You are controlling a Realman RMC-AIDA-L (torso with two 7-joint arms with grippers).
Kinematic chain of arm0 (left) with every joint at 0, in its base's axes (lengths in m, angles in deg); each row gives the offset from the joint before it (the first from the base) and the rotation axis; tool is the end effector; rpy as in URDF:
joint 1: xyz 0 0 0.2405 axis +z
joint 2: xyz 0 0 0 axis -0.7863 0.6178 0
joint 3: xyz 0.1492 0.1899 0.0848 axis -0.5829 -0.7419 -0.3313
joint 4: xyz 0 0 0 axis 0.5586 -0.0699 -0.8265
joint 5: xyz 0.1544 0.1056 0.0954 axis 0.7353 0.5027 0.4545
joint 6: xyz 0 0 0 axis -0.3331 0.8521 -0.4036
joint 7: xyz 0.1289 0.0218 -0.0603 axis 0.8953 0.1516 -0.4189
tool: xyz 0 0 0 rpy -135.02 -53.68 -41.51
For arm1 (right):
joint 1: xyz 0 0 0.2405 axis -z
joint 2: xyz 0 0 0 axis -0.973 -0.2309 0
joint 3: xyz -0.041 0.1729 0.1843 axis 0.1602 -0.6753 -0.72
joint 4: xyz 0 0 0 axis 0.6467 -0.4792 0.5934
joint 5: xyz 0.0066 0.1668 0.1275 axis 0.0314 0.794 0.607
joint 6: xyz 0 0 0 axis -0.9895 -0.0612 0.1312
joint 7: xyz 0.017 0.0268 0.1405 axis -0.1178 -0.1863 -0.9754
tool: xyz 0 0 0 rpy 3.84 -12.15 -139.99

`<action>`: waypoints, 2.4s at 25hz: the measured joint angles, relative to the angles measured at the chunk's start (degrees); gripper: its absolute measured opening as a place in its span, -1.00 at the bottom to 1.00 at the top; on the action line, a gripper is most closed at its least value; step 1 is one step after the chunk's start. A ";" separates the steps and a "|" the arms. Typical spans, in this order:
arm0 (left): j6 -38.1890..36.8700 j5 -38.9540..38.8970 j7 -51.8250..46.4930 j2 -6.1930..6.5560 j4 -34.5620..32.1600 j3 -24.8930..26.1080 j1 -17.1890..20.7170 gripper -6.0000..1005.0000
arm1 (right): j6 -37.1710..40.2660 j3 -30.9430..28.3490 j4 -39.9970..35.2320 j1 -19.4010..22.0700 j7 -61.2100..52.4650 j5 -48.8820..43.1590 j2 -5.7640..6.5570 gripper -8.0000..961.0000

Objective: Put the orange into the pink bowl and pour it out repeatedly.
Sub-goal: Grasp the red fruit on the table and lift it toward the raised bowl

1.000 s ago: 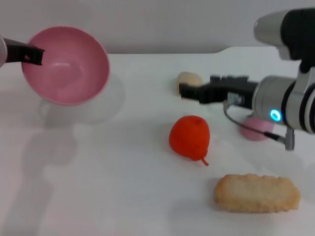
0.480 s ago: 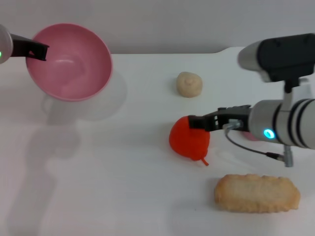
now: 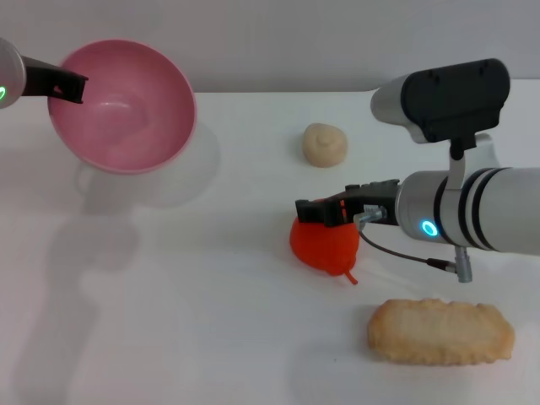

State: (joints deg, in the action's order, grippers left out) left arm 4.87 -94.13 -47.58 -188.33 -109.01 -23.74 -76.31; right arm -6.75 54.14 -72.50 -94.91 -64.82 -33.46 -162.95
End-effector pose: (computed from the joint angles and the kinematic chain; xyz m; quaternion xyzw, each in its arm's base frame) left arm -0.1881 0.3944 0.0704 -0.7852 -0.3551 0.0559 0.5042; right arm 0.1541 0.3231 -0.0770 -0.8449 0.4371 0.0335 0.3066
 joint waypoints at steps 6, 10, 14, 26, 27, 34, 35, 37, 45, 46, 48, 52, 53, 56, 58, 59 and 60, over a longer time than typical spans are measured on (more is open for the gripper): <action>0.12 -0.40 0.76 -0.04 0.25 0.06 -0.22 -0.90 | 1.29 0.32 3.92 -1.75 0.54 2.72 0.09 0.39; 0.15 -0.73 0.77 -0.03 0.33 0.09 -0.26 -0.90 | 2.18 0.56 6.26 -2.59 0.63 3.29 0.05 0.38; 0.15 -0.81 0.77 0.01 0.43 0.09 -0.32 -0.90 | 2.71 0.56 8.90 -3.90 0.73 5.06 0.11 0.38; 0.28 -0.94 1.38 -0.08 0.02 0.09 -0.32 -0.90 | 2.91 0.90 9.69 -4.33 6.14 6.15 0.09 0.36; 0.30 -0.94 1.38 -0.08 0.01 0.09 -0.32 -0.90 | 2.94 0.91 9.62 -4.33 6.46 6.15 0.09 0.36; 0.42 -0.94 1.38 -0.11 -0.02 0.09 -0.40 -0.90 | 3.15 0.81 7.73 -3.52 7.31 6.01 0.15 -0.42; 0.59 -0.94 1.39 -0.16 -0.02 -0.02 -0.40 -0.90 | 3.16 0.67 7.11 -3.16 7.70 5.98 0.16 -0.49; 0.70 -0.94 1.39 -0.18 -0.04 -0.26 -0.41 -0.90 | 3.16 0.39 5.38 -2.17 8.23 5.74 0.19 -0.62; 0.83 -1.02 1.39 -0.18 -0.11 -0.51 -0.29 -0.90 | 2.43 -0.01 -0.44 0.21 9.57 5.16 0.35 -0.90; 0.85 -1.08 1.36 -0.21 -0.11 -0.56 -0.24 -0.90 | 1.21 -0.58 -3.35 0.83 9.63 3.87 0.32 -0.90; 0.85 -1.23 1.34 -0.25 -0.11 -0.60 -0.20 -0.90 | 0.27 -1.02 -5.51 1.23 9.78 2.95 0.26 -0.90; 0.85 -2.28 1.33 -0.26 -0.11 -0.72 -0.18 -0.90 | -1.72 -2.15 -10.61 1.74 10.79 1.75 0.23 -0.90; 0.85 -2.66 1.33 -0.27 -0.11 -0.87 -0.17 -0.90 | -2.33 -2.57 -12.11 1.84 11.20 1.66 0.22 -0.90; 0.91 -3.35 1.31 -0.26 -0.18 -1.83 -0.24 -0.90 | -3.85 -4.12 -18.95 2.25 12.92 1.22 0.17 -0.90; 1.05 -3.74 1.19 -0.27 -0.19 -2.76 -0.39 -0.90 | -3.95 -4.26 -20.62 2.26 13.19 0.93 0.14 -0.90; 1.07 -3.97 1.08 -0.28 -0.19 -3.34 -0.48 -0.90 | -4.00 -4.27 -21.45 2.20 13.30 0.71 0.14 -0.90; 1.10 -4.15 0.98 -0.30 -0.19 -3.94 -0.59 -0.90 | -4.01 -4.28 -22.13 2.10 13.35 0.54 0.16 -0.90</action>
State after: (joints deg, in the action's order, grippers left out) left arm 5.97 -98.29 -46.60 -188.63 -109.20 -27.69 -76.90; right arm -10.75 49.86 -94.63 -92.81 -51.47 -32.92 -162.79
